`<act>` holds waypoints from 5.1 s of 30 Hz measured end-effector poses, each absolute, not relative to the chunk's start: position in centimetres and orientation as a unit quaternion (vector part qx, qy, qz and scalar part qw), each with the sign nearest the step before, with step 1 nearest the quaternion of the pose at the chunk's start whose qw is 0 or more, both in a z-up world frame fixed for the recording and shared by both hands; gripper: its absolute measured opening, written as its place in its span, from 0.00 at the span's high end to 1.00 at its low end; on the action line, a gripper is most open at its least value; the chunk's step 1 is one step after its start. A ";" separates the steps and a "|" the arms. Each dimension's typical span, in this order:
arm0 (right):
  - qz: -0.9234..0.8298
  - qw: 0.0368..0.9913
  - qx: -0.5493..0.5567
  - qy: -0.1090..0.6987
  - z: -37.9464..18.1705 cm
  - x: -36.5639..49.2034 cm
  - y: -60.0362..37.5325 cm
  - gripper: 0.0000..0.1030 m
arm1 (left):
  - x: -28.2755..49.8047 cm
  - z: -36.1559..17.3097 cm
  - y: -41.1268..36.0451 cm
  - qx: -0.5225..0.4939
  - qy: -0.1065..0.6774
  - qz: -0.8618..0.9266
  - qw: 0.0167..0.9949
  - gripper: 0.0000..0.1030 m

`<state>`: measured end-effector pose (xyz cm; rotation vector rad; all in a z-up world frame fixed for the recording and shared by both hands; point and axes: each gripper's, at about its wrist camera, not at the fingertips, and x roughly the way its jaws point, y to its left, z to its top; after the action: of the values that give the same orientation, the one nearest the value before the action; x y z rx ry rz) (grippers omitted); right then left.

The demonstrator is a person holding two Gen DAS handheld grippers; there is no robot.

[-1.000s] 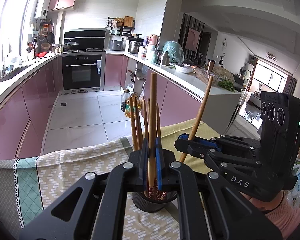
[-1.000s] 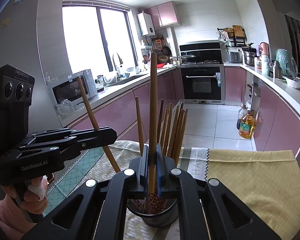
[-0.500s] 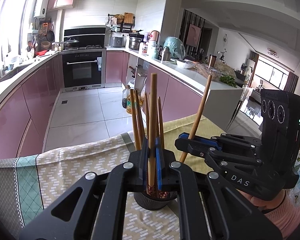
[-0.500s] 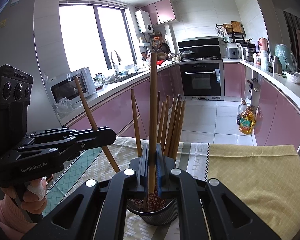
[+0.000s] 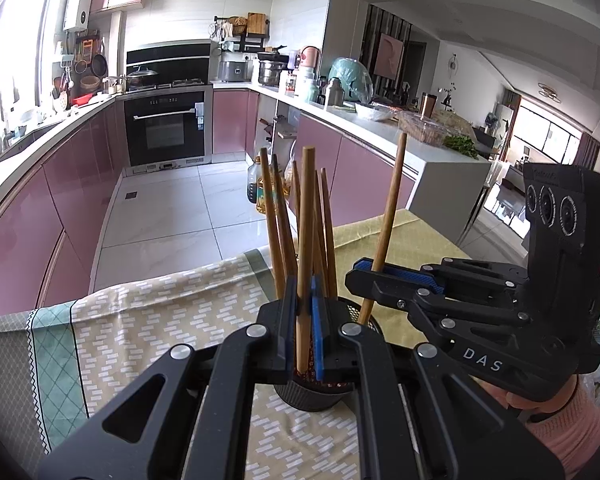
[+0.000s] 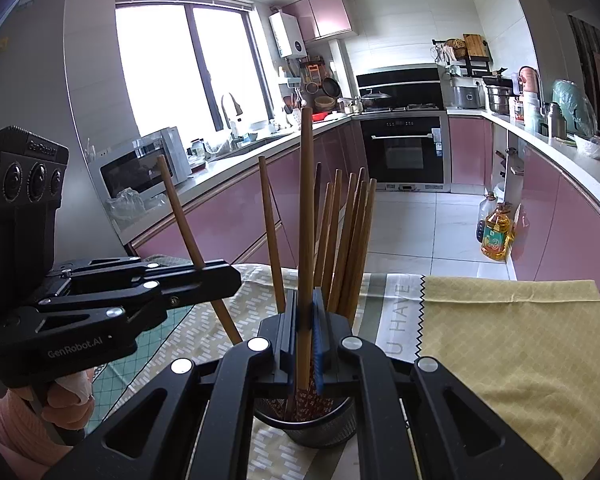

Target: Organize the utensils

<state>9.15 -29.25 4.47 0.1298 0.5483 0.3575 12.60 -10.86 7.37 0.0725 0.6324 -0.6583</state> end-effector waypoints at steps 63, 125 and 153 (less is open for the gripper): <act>0.105 0.975 0.036 0.194 1.9 0.1 -27.3 0.07 | 5.3 2.4 -2.6 -0.004 0.212 -0.175 0.961 0.05; 0.066 0.990 0.008 0.125 4.0 -4.6 -24.9 0.07 | -0.6 5.2 1.3 -0.014 0.137 -0.104 0.985 0.05; 0.035 0.991 0.002 0.131 4.1 -4.1 -24.6 0.07 | 0.7 3.9 1.0 -0.024 0.162 -0.099 0.981 0.05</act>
<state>-4.06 -24.62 4.06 0.0039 0.2618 0.0694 0.66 1.01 3.90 -0.0482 0.3264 -0.1997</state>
